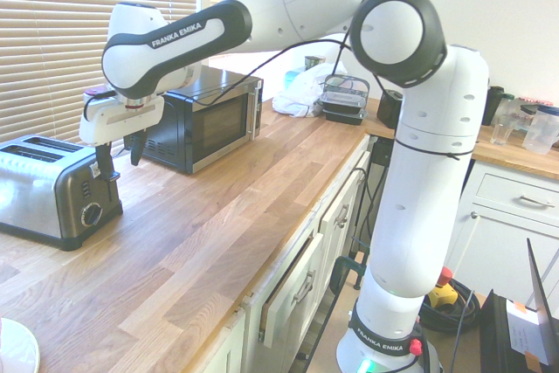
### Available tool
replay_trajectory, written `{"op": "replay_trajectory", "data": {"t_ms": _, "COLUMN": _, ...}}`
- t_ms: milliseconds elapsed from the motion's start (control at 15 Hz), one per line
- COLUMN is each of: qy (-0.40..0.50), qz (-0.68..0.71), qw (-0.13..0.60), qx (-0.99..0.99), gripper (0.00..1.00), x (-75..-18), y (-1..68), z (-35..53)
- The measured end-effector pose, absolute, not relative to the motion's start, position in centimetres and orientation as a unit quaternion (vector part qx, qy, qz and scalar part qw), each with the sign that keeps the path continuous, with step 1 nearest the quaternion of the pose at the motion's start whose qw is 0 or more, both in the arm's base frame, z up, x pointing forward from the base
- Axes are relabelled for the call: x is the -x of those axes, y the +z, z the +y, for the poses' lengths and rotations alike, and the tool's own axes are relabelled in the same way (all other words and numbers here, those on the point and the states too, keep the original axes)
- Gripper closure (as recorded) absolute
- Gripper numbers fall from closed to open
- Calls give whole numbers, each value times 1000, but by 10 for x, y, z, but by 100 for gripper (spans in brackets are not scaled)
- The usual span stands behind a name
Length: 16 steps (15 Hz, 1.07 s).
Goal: Press the toaster
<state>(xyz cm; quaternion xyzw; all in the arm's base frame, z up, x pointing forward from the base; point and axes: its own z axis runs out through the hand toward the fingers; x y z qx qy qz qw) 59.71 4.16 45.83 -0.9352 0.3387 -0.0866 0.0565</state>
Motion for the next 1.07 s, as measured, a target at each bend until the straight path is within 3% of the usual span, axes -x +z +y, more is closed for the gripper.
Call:
{"op": "replay_trajectory", "data": {"t_ms": 400, "qy": -91, "qz": 333, "qw": 59, "qx": 937, "gripper": 0, "x": -613, "y": 458, "z": 41}}
{"op": "replay_trajectory", "data": {"t_ms": 467, "qy": -92, "qz": 332, "qw": 59, "qx": 937, "gripper": 100, "x": -613, "y": 460, "z": 40}}
{"op": "replay_trajectory", "data": {"t_ms": 1067, "qy": -95, "qz": 321, "qw": 61, "qx": 940, "gripper": 100, "x": -613, "y": 465, "z": 38}}
